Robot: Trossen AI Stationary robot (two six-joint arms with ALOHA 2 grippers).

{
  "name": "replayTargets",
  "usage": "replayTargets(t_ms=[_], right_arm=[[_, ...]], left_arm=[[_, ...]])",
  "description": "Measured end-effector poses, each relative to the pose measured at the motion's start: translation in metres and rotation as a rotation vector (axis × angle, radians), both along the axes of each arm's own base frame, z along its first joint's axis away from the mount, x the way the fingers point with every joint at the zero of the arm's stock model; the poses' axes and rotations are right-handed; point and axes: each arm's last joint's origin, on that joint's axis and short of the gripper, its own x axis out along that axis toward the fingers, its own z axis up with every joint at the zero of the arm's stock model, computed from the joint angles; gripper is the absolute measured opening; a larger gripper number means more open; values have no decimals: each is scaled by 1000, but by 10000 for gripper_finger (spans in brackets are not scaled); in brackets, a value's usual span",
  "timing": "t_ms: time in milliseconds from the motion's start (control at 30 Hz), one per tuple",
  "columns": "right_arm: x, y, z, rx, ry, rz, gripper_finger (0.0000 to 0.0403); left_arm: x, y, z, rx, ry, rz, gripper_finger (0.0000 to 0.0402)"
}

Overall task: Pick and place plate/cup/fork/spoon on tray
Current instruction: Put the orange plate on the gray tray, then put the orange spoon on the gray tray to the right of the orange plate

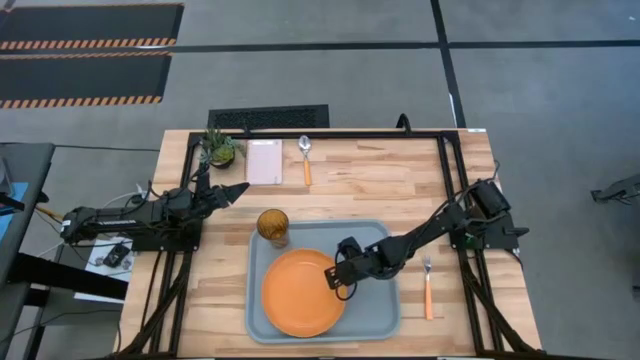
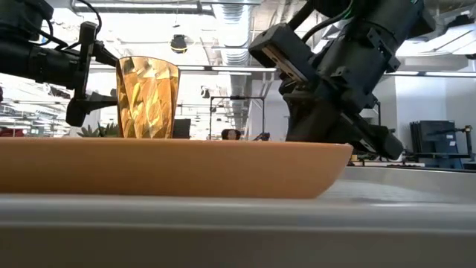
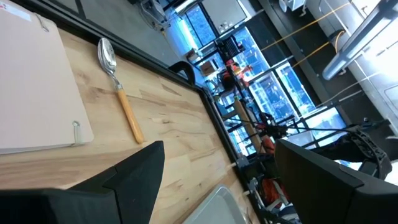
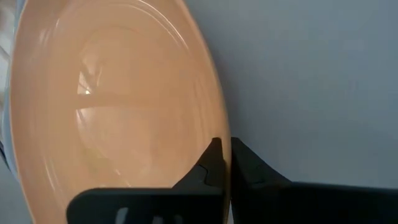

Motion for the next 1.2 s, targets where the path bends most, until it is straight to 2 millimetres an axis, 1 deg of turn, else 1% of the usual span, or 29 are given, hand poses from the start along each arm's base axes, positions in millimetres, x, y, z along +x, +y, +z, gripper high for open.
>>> replayTargets(t_ms=[167, 367, 833, 1000, 1200], right_arm=[[2, -6, 0, -4, -1, -6, 21], [3, -7, 0, 1, 4, 19, 24], [4, -12, 0, -15, 6, 27, 85], [4, -12, 0, -17, 4, 31, 120], [4, -12, 0, -17, 6, 31, 187]], left_arm=[[0, 0, 0, 0, 0, 0, 290], [0, 0, 0, 0, 0, 0, 290], [0, 0, 0, 1, 1, 1, 290], [0, 0, 0, 1, 1, 1, 290], [0, 0, 0, 3, 2, 1, 290]])
